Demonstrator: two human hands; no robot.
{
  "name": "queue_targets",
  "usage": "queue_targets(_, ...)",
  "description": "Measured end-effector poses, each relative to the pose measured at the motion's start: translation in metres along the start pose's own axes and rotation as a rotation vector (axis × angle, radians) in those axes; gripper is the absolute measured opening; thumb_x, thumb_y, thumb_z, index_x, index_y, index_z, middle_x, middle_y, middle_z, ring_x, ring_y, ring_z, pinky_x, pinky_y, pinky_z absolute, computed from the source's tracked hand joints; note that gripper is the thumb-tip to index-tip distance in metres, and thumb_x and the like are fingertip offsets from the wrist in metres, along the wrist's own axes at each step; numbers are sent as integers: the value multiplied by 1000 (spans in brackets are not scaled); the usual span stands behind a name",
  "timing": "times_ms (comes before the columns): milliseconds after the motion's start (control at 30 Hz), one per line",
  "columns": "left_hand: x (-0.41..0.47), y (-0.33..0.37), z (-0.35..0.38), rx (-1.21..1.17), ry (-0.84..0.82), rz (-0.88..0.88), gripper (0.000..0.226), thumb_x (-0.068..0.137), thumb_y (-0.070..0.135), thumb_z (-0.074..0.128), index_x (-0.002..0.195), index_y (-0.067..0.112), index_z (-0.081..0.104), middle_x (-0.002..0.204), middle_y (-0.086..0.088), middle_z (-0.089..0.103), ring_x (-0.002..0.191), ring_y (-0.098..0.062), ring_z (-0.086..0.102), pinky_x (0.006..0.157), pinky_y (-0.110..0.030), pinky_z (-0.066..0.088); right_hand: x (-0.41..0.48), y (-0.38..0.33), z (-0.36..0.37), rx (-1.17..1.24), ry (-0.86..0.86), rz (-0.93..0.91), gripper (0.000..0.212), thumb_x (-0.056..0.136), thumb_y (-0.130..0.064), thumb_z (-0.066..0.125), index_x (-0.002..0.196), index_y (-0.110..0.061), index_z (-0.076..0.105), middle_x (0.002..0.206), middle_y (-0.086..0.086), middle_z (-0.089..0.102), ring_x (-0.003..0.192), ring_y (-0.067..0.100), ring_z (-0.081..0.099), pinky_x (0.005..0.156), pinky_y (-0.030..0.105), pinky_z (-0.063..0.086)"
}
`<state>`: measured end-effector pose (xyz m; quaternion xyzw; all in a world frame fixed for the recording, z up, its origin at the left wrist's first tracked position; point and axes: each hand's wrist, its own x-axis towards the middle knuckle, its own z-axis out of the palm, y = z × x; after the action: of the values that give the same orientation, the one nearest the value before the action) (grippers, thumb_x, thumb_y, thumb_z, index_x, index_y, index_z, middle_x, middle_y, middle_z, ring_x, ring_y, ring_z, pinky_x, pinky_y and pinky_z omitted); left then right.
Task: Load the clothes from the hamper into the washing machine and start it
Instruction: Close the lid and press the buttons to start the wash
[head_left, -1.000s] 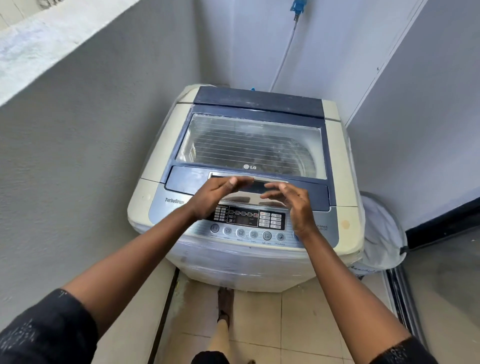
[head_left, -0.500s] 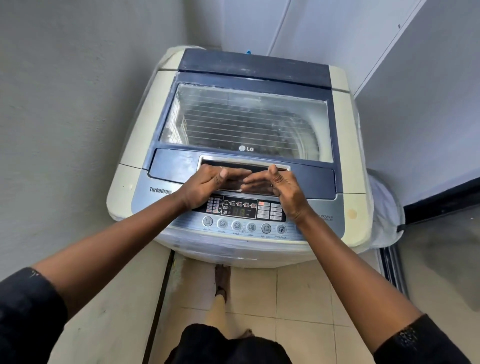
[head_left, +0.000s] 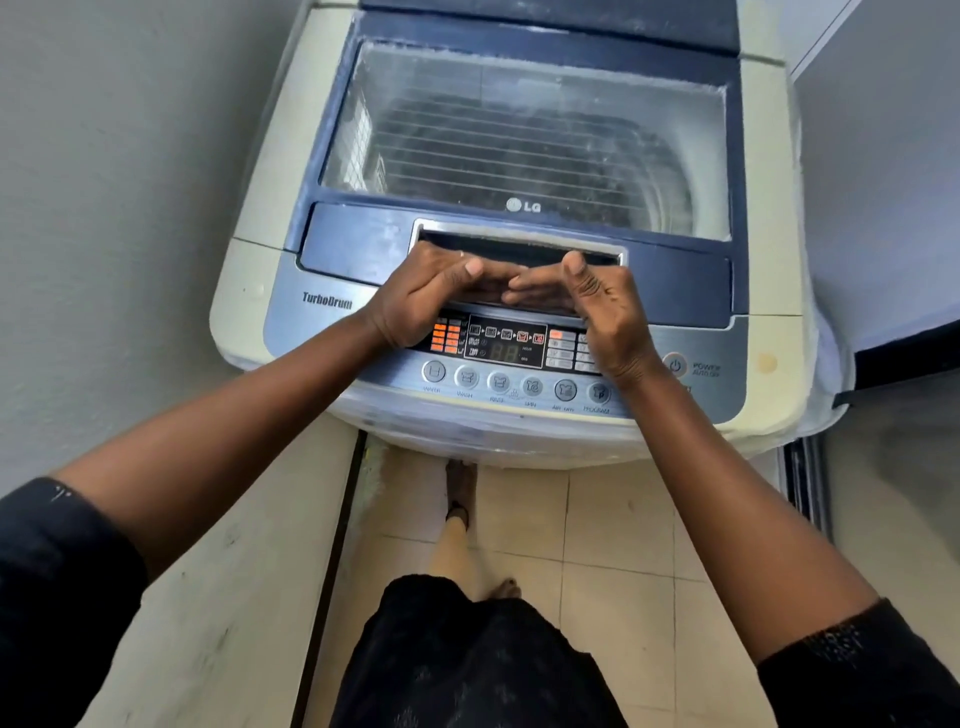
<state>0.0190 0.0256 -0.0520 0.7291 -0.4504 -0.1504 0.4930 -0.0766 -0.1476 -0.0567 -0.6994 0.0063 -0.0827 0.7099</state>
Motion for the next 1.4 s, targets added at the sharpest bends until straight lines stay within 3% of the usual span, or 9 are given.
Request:
queue_targets(167, 1, -3, 2, 26, 16, 45, 47, 92, 23, 28, 115, 0, 62, 111, -3, 63, 102, -2, 63, 89, -21, 47, 1, 1, 0, 9, -19, -8, 64, 84, -58, 46, 100, 1, 67, 76, -5, 76, 81, 22, 73, 79, 31, 57)
queue_targets(267, 0, -5, 3, 18, 18, 52, 47, 92, 22, 29, 114, -2, 63, 111, -5, 64, 101, -13, 65, 88, -27, 48, 0, 1, 0, 0, -16, -9, 58, 89, -52, 48, 100, 2, 66, 75, -5, 76, 80, 23, 73, 79, 32, 57)
queue_targets(433, 2, -4, 3, 54, 33, 69, 47, 92, 21, 30, 111, -4, 64, 110, -6, 63, 101, -16, 64, 88, -26, 49, 1, -1, 0, 1, -8, 13, 42, 90, -34, 39, 92, -7, 70, 73, -1, 75, 79, 26, 73, 80, 37, 57)
queue_targets(667, 2, -3, 3, 110, 38, 85, 47, 91, 20, 30, 109, -4, 66, 108, -3, 63, 99, -12, 63, 87, -22, 48, 3, -2, 1, 32, -21, 10, 42, 91, -33, 38, 82, -15, 74, 74, 0, 75, 78, 25, 73, 79, 37, 58)
queue_targets(833, 2, 1, 3, 117, 26, 89, 46, 91, 18, 29, 109, -4, 66, 107, -2, 62, 98, -10, 63, 85, -22, 48, 5, -5, -3, 106, -55, 70, 52, 96, -23, 30, 76, -13, 77, 74, 3, 75, 78, 24, 73, 79, 36, 57)
queue_targets(1100, 3, 2, 3, 113, 12, 79, 47, 91, 19, 29, 109, -3, 66, 107, -3, 63, 97, -12, 64, 84, -21, 48, 12, -9, -15, 148, -165, 162, 58, 97, -26, 23, 80, -12, 77, 79, 6, 76, 85, 25, 73, 83, 35, 56)
queue_targets(1267, 3, 3, 2, 120, -7, 87, 46, 91, 17, 28, 109, -3, 66, 106, -2, 64, 96, -8, 62, 83, -15, 46, 16, -9, -19, 179, -246, 205, 53, 95, -37, 33, 83, -9, 77, 82, 9, 76, 85, 27, 72, 87, 37, 55)
queue_targets(1400, 3, 4, 2, 110, -26, 66, 47, 91, 20, 29, 110, -2, 66, 107, -2, 64, 98, -11, 63, 85, -20, 47, 17, -10, -21, 148, -281, 225, 54, 97, -30, 28, 85, -7, 76, 84, 10, 76, 88, 28, 72, 87, 34, 54)
